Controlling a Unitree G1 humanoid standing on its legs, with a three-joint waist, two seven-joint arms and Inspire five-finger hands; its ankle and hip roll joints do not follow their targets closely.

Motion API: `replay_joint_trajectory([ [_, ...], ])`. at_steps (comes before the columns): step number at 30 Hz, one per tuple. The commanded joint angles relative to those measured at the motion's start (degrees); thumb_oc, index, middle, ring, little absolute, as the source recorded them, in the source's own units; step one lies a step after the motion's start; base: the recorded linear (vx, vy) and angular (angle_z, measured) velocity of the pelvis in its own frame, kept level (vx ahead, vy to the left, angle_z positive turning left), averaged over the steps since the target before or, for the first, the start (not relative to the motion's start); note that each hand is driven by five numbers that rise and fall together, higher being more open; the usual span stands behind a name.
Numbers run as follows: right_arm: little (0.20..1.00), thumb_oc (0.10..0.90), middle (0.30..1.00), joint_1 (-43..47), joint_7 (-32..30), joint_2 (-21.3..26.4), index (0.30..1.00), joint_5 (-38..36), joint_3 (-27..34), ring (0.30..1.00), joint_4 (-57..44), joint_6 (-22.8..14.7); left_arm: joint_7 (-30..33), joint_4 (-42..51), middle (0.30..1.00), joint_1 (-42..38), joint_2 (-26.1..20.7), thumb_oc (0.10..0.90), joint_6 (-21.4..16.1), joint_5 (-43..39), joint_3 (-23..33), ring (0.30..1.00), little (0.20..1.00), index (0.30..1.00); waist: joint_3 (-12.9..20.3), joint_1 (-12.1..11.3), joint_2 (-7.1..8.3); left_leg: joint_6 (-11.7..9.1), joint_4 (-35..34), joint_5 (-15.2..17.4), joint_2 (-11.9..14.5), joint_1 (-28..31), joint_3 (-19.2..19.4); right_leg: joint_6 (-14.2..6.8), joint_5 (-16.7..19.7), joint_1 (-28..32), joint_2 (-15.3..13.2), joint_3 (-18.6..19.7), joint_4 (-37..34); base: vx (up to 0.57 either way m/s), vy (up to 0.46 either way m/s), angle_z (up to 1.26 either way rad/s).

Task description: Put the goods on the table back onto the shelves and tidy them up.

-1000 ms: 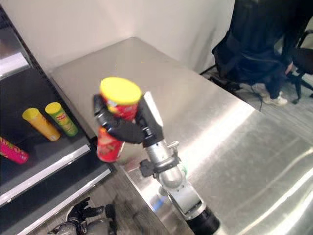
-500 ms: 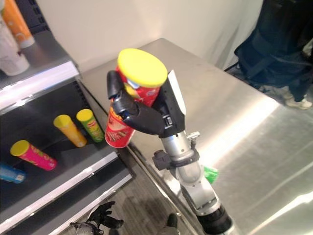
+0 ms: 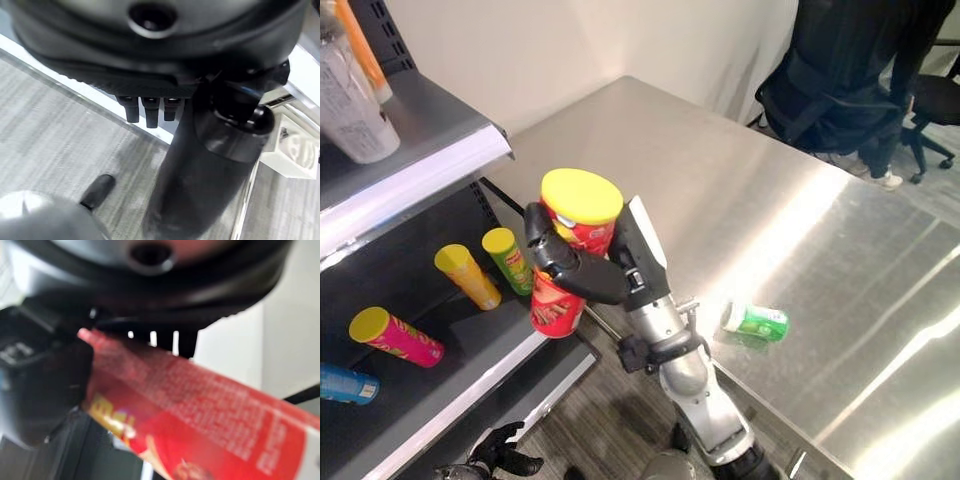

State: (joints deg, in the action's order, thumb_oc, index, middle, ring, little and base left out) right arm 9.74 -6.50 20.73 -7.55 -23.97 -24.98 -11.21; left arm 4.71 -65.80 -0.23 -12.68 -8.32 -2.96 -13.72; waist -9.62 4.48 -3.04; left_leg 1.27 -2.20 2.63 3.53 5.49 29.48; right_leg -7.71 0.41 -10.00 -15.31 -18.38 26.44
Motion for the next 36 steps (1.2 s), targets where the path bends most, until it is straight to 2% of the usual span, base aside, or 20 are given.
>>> replay_joint_trajectory([
  [1, 0.300, 0.400, 0.300, 8.23, 0.04, -2.73, 0.300, -1.56, 1.86, 0.300, -8.26, -6.97, 1.06, -0.21, 0.900, -2.76, 1.21, 0.800, -1.74, -3.54, 1.33, 0.900, 0.900, 0.900, 2.43, -0.63, 1.68, -1.89, -2.80, -1.22, -0.04, -1.47, -2.06, -2.52, -1.55, 12.88, 3.17, 3.59, -5.83, -0.30, -0.082, -0.06],
  [2, 0.300, 0.400, 0.300, 7.72, 0.15, -2.71, 0.300, -1.82, 1.17, 0.300, -7.81, -7.17, 1.76, -0.60, 0.900, -3.12, 1.34, 0.800, -1.67, -4.81, 1.99, 0.900, 0.900, 0.900, 3.73, -2.10, 2.62, -1.62, -2.80, -3.78, 0.12, -4.26, -0.47, -1.85, -1.96, 15.75, 6.54, 6.94, -9.65, -0.24, -0.094, -0.07],
  [3, 0.300, 0.400, 0.300, 7.61, 0.21, -2.68, 0.300, -1.93, 0.89, 0.300, -7.79, -7.22, 1.94, -0.69, 0.900, -3.31, 1.45, 0.800, -1.67, -5.10, 1.93, 0.900, 0.900, 0.900, 4.21, -2.78, 3.29, -1.86, -2.80, -3.13, -0.57, -4.71, -1.55, -1.34, -6.29, 18.18, 7.31, 8.35, -13.12, -0.34, -0.230, -0.36],
  [4, 0.300, 0.400, 0.300, 8.47, 0.03, -2.33, 0.300, -1.29, 0.27, 0.300, -7.59, -7.19, 3.28, -1.10, 0.900, -3.27, 1.96, 0.800, -2.34, -6.16, 2.20, 0.900, 0.900, 0.900, 4.70, -4.09, 3.98, -2.18, -2.80, -6.59, 0.24, -7.55, -1.44, 1.19, -9.38, 20.40, 10.18, 10.14, -20.82, -0.23, -0.201, -0.44],
  [8, 0.300, 0.400, 0.300, 10.12, -0.01, -1.65, 0.300, -0.99, -1.33, 0.300, -6.45, -7.50, 3.60, -0.77, 0.900, -2.51, 2.79, 0.800, -2.97, -6.79, 1.71, 0.900, 0.900, 0.900, 3.87, -5.02, 3.75, -3.55, -2.80, -9.73, 1.39, -10.26, -2.01, 2.58, -8.16, 20.86, 13.12, 12.85, -27.26, -0.27, -0.147, -0.31],
  [9, 0.300, 0.400, 0.300, 10.32, 0.05, -1.05, 0.300, -0.61, -1.61, 0.300, -6.71, -7.23, 3.76, -0.10, 0.900, -1.84, 3.21, 0.800, -2.91, -6.41, 0.89, 0.900, 0.900, 0.900, 2.77, -5.24, 3.26, -4.04, -2.79, -11.55, 1.79, -11.91, -3.05, 3.36, -7.68, 20.91, 14.58, 14.73, -29.56, -0.24, -0.096, -0.11],
  [11, 0.300, 0.400, 0.300, 10.13, 0.26, -0.33, 0.300, -0.24, -1.78, 0.300, -6.59, -7.50, 3.73, -0.19, 0.900, -0.82, 3.42, 0.800, -2.91, -5.91, 0.57, 0.900, 0.900, 0.900, 1.83, -5.66, 2.47, -4.70, -2.78, -13.69, 2.13, -13.77, -4.70, 3.93, -7.13, 21.12, 15.41, 14.14, -31.02, -0.38, -0.108, 0.09],
  [12, 0.300, 0.400, 0.300, 10.24, 0.10, 0.28, 0.300, -0.90, -1.74, 0.300, -6.03, -7.72, 4.06, 0.40, 0.900, -0.75, 3.52, 0.800, -3.17, -7.22, 0.89, 0.900, 0.900, 0.900, 0.20, -6.30, 2.00, -6.34, -2.41, -15.34, 2.34, -16.16, -8.45, 4.08, -6.46, 20.24, 15.17, 13.50, -31.31, -0.34, -0.061, 0.40],
  [13, 0.300, 0.400, 0.300, 10.30, 0.10, 0.31, 0.300, -0.90, -1.75, 0.300, -6.00, -7.74, 4.06, 0.39, 0.900, -0.81, 3.55, 0.800, -3.17, -7.23, 0.91, 0.900, 0.900, 0.900, 0.36, -6.32, 1.77, -6.36, -2.49, -15.61, 2.59, -16.46, -8.52, 4.19, -6.23, 19.91, 15.45, 13.52, -31.31, -0.33, -0.022, 0.61],
  [14, 0.300, 0.400, 0.300, 10.48, -0.23, 0.55, 0.300, -1.30, -1.73, 0.300, -5.91, -7.97, 4.35, 0.42, 0.900, -1.13, 3.60, 0.800, -3.38, -8.09, 0.89, 0.900, 0.900, 0.900, -0.21, -6.26, 2.01, -7.08, -1.97, -14.99, 2.08, -16.69, -11.59, 3.95, -5.94, 19.55, 14.58, 12.84, -31.43, -0.21, -0.003, 0.40],
  [16, 0.300, 0.400, 0.300, 10.94, -0.43, 1.07, 0.300, -1.26, -1.96, 0.300, -5.95, -8.16, 4.71, 0.29, 0.900, -1.71, 3.79, 0.800, -3.50, -8.71, 0.72, 0.900, 0.900, 0.900, -0.16, -5.71, 2.68, -6.66, -0.32, -13.10, 2.38, -15.75, -13.27, 3.42, -4.38, 18.44, 12.95, 11.07, -31.44, -0.25, 0.010, 0.50],
  [19, 0.300, 0.400, 0.300, 11.53, -0.80, 1.77, 0.300, -0.36, -1.44, 0.300, -5.91, -8.02, 4.78, 0.22, 0.900, -1.42, 4.04, 0.800, -3.23, -7.99, 0.32, 0.900, 0.900, 0.900, 0.62, -4.58, 3.03, -6.56, 2.57, -9.66, 5.06, -11.87, -11.11, 3.07, -2.38, 16.46, 10.76, 7.87, -31.44, -0.20, 0.078, 0.36],
  [21, 0.300, 0.400, 0.300, 10.66, -0.64, 2.47, 0.300, 0.43, -0.15, 0.300, -6.46, -8.14, 4.30, -0.15, 0.900, -1.06, 4.09, 0.800, -2.69, -5.34, -0.34, 0.900, 0.900, 0.900, 1.96, -2.63, 2.70, -7.85, 4.32, -7.18, 9.66, -5.62, -7.92, 2.74, -1.53, 14.99, 8.57, 4.57, -31.31, -0.14, 0.155, 0.31],
  [22, 0.300, 0.400, 0.300, 10.60, -0.63, 2.49, 0.300, 0.43, -0.15, 0.300, -6.50, -8.13, 4.31, -0.14, 0.900, -1.02, 4.11, 0.800, -2.69, -5.32, -0.36, 0.900, 0.900, 0.900, 1.90, -2.59, 2.66, -7.90, 4.40, -7.11, 9.73, -5.57, -8.00, 2.75, -1.56, 15.12, 8.63, 4.50, -31.33, -0.05, 0.109, 0.45],
  [25, 0.300, 0.400, 0.300, 9.16, -0.01, 3.31, 0.300, 0.77, 1.56, 0.300, -6.75, -8.05, 3.48, -1.28, 0.900, -0.66, 3.74, 0.800, -2.17, -0.91, -1.11, 0.900, 0.900, 0.900, 3.32, -0.38, 1.34, -10.17, 4.94, -9.31, 14.73, -0.25, -7.10, 2.16, -0.39, 13.38, 6.99, 2.47, -31.28, -0.07, 0.224, 0.44],
  [26, 0.300, 0.400, 0.300, 7.56, 0.42, 3.84, 0.300, 0.22, 2.35, 0.300, -6.86, -8.17, 3.19, -1.27, 0.900, -0.88, 3.18, 0.800, -1.72, 1.27, -2.00, 0.900, 0.900, 0.900, 3.98, 0.95, 0.33, -11.58, 6.26, -11.55, 16.71, 1.78, -9.49, 1.57, 0.29, 12.41, 6.17, 2.49, -31.18, -0.07, 0.263, 0.42],
  [29, 0.300, 0.400, 0.300, 6.36, 0.99, 4.23, 0.300, -0.63, 3.06, 0.300, -6.95, -7.98, 2.65, -0.51, 0.900, -1.23, 2.58, 0.800, -1.84, 2.88, -2.87, 0.900, 0.900, 0.900, 4.43, 2.23, -0.62, -12.85, 6.98, -12.33, 17.31, 3.15, -12.54, 0.77, 1.30, 11.22, 5.33, 2.99, -31.12, -0.07, 0.286, 0.49],
  [32, 0.300, 0.400, 0.300, 6.41, 0.78, 4.47, 0.300, -0.73, 3.25, 0.300, -6.52, -7.71, 2.38, 1.16, 0.900, -2.97, 2.30, 0.800, -1.84, 4.36, -5.20, 0.900, 0.900, 0.900, 4.43, 3.64, -1.62, -13.37, 6.17, -10.55, 16.57, 3.91, -16.09, -0.56, 3.34, 9.35, 3.53, 4.20, -30.89, -0.12, 0.381, 0.37],
  [34, 0.300, 0.400, 0.300, 6.29, -0.10, 4.75, 0.300, 1.05, 4.29, 0.300, -6.38, -7.66, 1.70, 1.19, 0.900, -4.74, 2.58, 0.800, -1.65, 5.43, -6.54, 0.900, 0.900, 0.900, 4.95, 4.47, -2.25, -13.32, 1.92, -5.67, 15.79, 6.18, -12.57, -2.18, 4.87, 8.10, 1.27, 3.91, -30.76, -0.16, 0.432, 0.38],
  [36, 0.300, 0.400, 0.300, 5.54, -1.00, 4.42, 0.300, 3.26, 5.89, 0.300, -5.83, -7.03, 0.96, 2.04, 0.900, -6.22, 2.50, 0.800, -1.94, 8.01, -9.45, 0.900, 0.900, 0.900, 4.89, 4.98, -2.50, -12.75, -2.46, -1.47, 12.88, 6.96, -11.02, -3.94, 7.92, 6.25, -1.97, 3.95, -30.58, -0.21, 0.474, 0.39],
])
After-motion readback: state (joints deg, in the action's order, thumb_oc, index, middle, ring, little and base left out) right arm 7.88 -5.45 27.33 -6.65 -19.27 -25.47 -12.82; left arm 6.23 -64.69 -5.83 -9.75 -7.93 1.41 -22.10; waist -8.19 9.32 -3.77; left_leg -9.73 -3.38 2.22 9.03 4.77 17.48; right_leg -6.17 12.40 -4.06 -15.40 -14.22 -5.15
